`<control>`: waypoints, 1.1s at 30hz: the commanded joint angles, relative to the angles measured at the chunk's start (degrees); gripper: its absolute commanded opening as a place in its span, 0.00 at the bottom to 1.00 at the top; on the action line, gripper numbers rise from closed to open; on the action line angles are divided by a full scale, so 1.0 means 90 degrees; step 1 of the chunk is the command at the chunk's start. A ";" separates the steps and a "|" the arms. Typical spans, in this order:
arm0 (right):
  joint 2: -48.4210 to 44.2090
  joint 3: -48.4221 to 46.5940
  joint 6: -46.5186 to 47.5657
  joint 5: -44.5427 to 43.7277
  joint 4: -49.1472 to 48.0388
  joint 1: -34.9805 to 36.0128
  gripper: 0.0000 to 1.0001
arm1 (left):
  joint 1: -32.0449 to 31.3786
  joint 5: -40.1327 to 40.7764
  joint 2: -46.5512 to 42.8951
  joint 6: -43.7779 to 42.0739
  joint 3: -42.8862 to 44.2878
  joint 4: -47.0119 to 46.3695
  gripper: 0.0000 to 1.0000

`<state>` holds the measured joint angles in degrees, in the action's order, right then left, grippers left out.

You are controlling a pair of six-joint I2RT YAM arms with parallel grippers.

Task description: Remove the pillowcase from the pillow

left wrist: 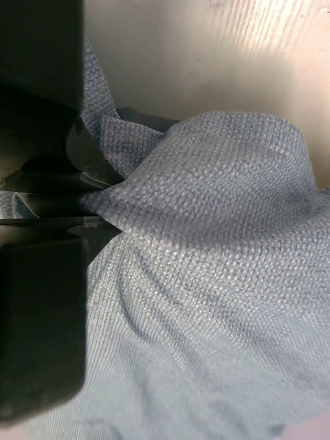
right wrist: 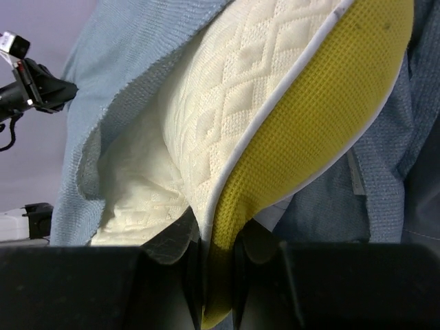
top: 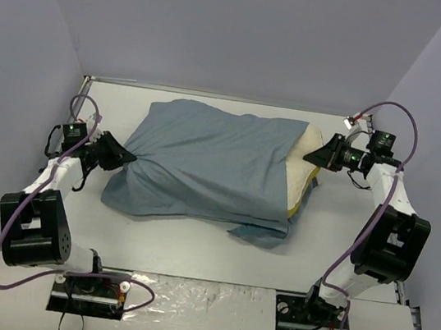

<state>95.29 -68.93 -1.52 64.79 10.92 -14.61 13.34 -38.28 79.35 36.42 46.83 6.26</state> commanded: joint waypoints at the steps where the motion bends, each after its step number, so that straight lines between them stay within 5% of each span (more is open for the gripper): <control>1: -0.0441 -0.0506 0.0178 -0.0324 -0.0451 -0.0671 0.00 | 0.0772 0.0203 0.0050 0.0385 -0.0017 -0.0899 0.10; 10: -0.0373 -0.0593 0.0286 -0.0208 -0.0363 -0.1130 0.00 | 0.1203 -0.0522 0.0255 0.0562 -0.0018 -0.1263 0.37; 15: -0.0353 -0.0759 0.0198 -0.0051 -0.0363 -0.1228 0.00 | 0.1155 -0.0658 0.0460 0.0582 -0.0017 -0.1340 0.42; 18: -0.0304 -0.0711 0.0188 0.0037 -0.0354 -0.1209 0.00 | 0.0824 -0.0873 0.0694 0.0466 0.0099 -0.1312 0.67; 21: -0.0275 -0.0594 0.0188 0.0076 -0.0363 -0.1199 0.00 | -0.0248 -0.0698 0.0939 -0.0208 0.0616 -0.0193 0.82; 30: -0.0363 -0.0340 0.0296 0.0144 -0.0344 -0.1101 0.00 | -0.2155 0.1293 0.1788 -0.1634 0.1876 0.1529 0.82; 33: -0.0431 -0.0301 0.0315 0.0154 -0.0324 -0.1082 0.00 | -0.2449 0.1763 0.2042 -0.1781 0.2043 0.1823 0.69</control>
<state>94.35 -71.66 0.45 62.13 10.09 -25.12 -7.18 -30.13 96.82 25.02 63.09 15.49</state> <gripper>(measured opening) 0.111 0.736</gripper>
